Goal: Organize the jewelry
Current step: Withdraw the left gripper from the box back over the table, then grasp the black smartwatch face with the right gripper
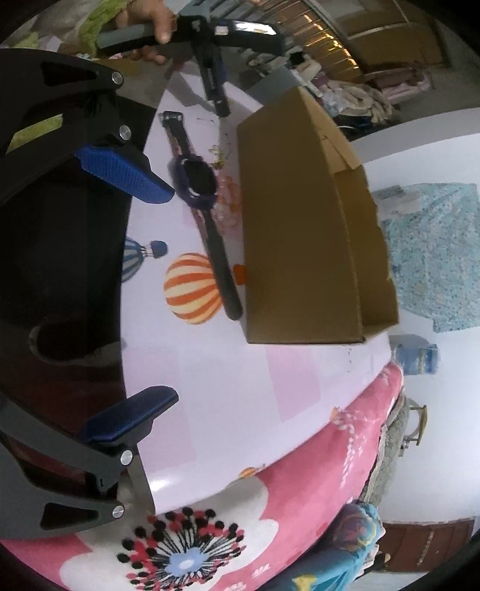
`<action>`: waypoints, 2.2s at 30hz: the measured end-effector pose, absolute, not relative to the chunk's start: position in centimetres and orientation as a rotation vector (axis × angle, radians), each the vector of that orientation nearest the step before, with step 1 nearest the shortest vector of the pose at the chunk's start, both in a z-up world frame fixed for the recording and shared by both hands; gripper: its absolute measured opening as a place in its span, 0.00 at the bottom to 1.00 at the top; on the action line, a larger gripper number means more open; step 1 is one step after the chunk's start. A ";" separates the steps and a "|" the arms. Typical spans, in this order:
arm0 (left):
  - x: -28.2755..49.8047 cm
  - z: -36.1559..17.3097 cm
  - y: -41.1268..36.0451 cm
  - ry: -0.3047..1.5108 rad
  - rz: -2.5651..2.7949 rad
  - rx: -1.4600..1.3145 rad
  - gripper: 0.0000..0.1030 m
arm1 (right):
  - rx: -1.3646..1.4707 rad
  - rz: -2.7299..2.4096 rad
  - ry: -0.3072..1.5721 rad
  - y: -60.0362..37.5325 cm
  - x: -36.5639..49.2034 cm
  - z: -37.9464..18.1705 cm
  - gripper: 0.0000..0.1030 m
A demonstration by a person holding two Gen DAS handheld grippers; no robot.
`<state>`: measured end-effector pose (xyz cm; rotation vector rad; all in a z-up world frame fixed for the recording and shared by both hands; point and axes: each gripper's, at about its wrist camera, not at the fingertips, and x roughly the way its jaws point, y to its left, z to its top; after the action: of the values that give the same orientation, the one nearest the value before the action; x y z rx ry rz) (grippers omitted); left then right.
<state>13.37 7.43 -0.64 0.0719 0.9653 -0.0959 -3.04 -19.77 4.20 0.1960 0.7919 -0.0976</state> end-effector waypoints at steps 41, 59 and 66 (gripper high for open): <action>13.4 -1.0 7.1 0.919 -0.157 0.100 0.93 | 0.049 -0.160 1.035 -20.9 3.7 -0.2 0.94; 5.8 0.4 3.2 0.948 -0.577 -0.091 0.59 | 0.055 -0.162 0.964 -20.8 3.0 -0.1 0.94; 5.8 -0.7 3.9 1.022 -0.600 -0.184 0.47 | 0.162 0.006 0.834 -19.7 1.9 2.6 0.86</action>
<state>5.79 3.87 -0.71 -0.1842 1.0216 -0.6001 1.90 -19.70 2.61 0.1616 0.8341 0.0064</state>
